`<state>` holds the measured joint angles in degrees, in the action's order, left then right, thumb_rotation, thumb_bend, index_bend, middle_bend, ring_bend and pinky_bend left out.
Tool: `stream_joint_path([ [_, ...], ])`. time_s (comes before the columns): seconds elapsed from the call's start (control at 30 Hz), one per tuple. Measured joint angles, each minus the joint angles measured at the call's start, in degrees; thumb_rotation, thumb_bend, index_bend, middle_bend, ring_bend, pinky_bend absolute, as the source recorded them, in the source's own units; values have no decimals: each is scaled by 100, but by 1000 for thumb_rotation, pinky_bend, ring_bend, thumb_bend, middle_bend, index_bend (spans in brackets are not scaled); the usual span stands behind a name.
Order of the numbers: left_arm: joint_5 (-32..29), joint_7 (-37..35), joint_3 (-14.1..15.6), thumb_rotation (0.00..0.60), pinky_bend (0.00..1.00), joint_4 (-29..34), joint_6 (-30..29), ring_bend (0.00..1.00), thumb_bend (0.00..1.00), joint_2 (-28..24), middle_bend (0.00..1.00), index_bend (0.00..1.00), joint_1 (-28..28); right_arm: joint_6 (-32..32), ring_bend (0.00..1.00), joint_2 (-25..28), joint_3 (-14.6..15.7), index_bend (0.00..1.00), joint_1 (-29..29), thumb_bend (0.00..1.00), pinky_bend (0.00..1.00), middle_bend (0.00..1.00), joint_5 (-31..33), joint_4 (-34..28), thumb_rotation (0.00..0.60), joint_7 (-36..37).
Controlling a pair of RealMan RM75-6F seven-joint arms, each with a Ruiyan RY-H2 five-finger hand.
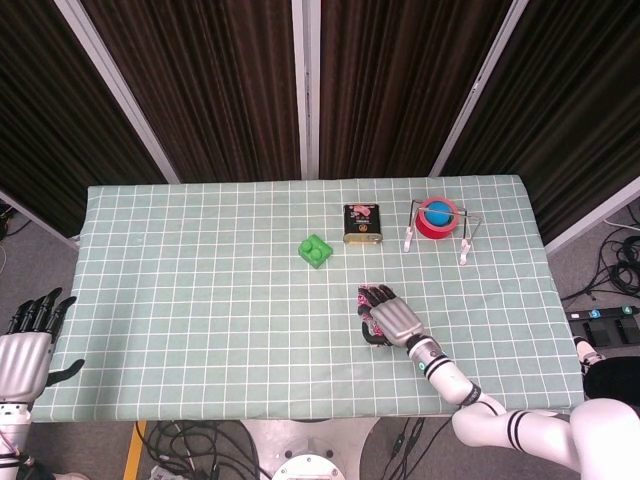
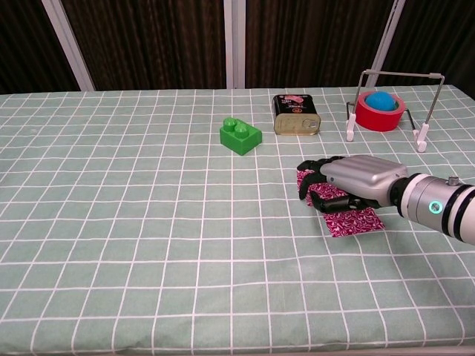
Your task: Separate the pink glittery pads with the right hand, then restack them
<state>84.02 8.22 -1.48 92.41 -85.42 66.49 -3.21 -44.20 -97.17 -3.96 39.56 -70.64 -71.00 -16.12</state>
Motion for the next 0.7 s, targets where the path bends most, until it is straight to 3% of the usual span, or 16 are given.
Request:
stream_joint_path([
  [0.3, -12, 1, -3, 600, 127, -4, 17, 115, 30, 3, 150, 176, -3, -6, 0, 93, 85, 280, -39, 596, 0, 5, 42, 16, 73, -62],
  [0.7, 12, 43, -9, 600, 127, 17, 26, 115, 30, 17, 150, 176, -22, -107, 0, 608, 220, 280, -233, 602, 0, 4, 118, -71, 66, -101],
])
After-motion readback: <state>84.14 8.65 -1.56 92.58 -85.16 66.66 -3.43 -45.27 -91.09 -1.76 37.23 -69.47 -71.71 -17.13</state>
